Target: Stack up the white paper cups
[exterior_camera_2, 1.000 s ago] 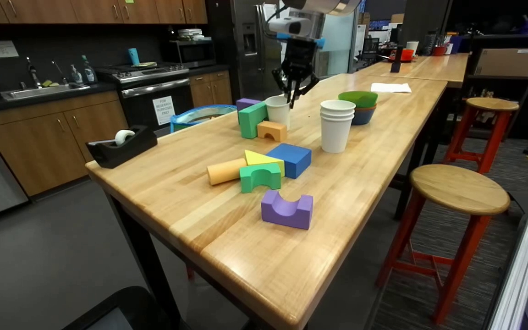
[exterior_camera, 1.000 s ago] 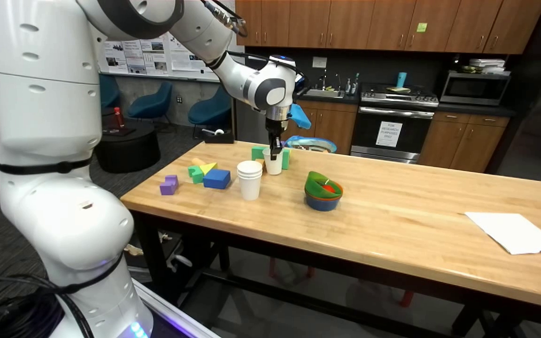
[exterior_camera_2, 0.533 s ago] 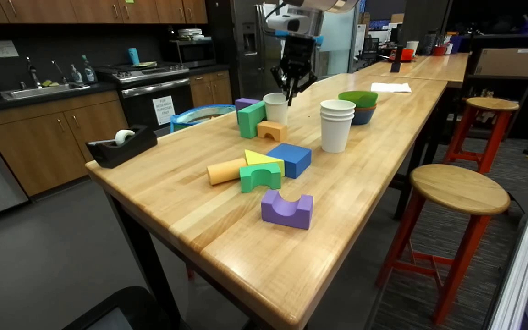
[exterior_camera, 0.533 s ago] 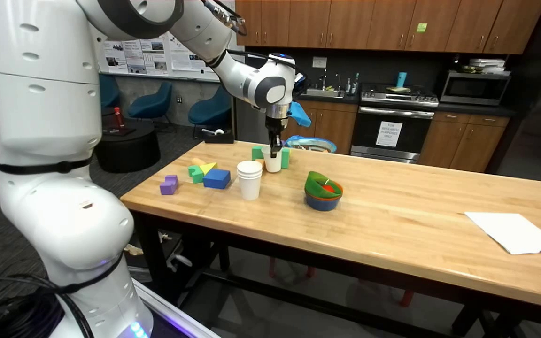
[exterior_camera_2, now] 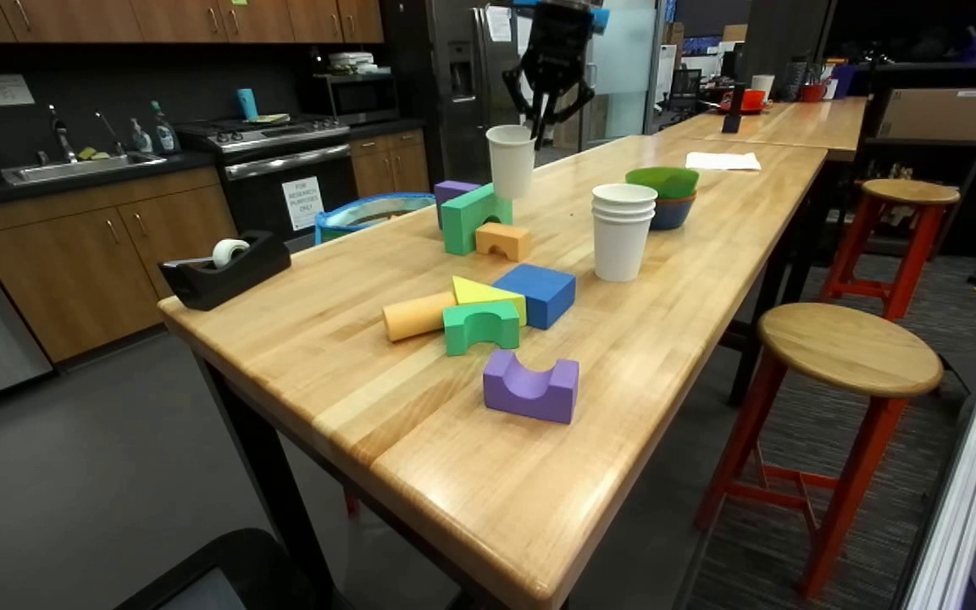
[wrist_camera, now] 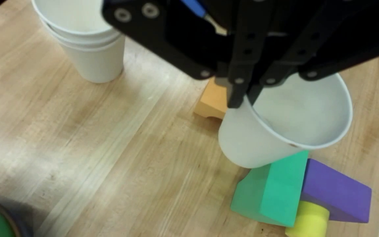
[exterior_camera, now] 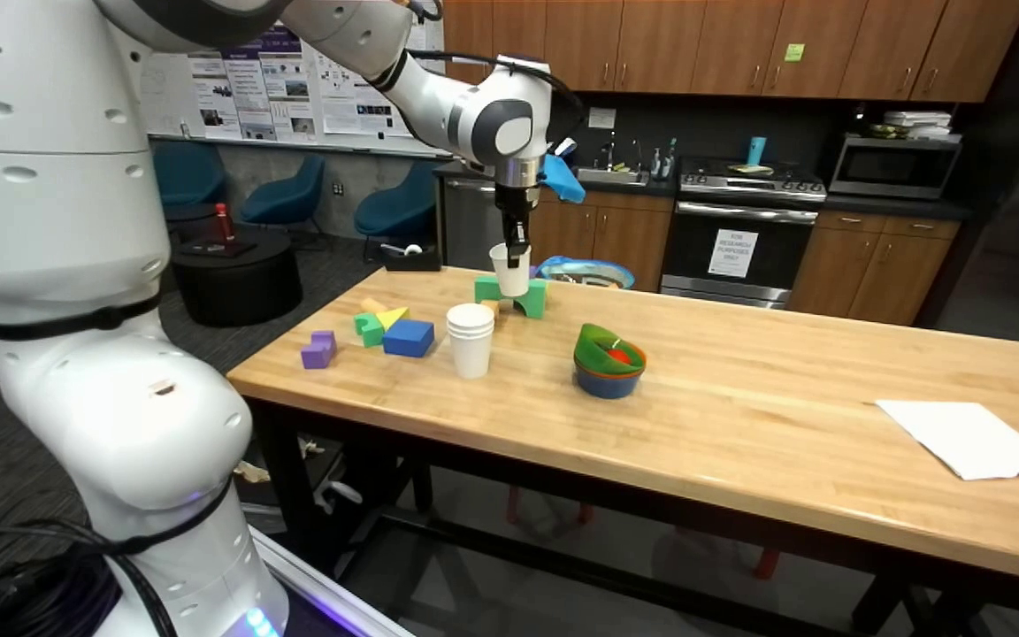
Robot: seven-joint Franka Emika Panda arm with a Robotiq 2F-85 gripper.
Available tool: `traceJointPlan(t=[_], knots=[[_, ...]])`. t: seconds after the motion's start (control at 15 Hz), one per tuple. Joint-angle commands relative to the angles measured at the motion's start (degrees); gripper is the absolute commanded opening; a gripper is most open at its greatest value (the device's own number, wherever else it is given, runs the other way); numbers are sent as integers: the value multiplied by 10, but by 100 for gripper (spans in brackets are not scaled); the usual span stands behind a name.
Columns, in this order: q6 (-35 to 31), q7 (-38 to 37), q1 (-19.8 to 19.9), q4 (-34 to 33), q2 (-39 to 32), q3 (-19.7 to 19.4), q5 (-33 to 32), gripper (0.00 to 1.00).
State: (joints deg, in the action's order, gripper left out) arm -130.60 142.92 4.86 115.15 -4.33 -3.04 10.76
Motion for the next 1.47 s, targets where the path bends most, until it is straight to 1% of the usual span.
traceJointPlan(t=[0.0, 0.2, 0.6, 0.8, 1.07, 1.4], knots=[[33, -19, 0, 42, 84, -3, -25, 1], [67, -26, -3, 61, 134, -10, -37, 1], [152, -12, -16, 116, 242, -22, -46, 1], [172, -14, -23, 143, 283, -27, -47, 1], [182, -10, -33, 174, 305, -40, -42, 1], [172, -5, -36, 206, 302, -61, -37, 1]])
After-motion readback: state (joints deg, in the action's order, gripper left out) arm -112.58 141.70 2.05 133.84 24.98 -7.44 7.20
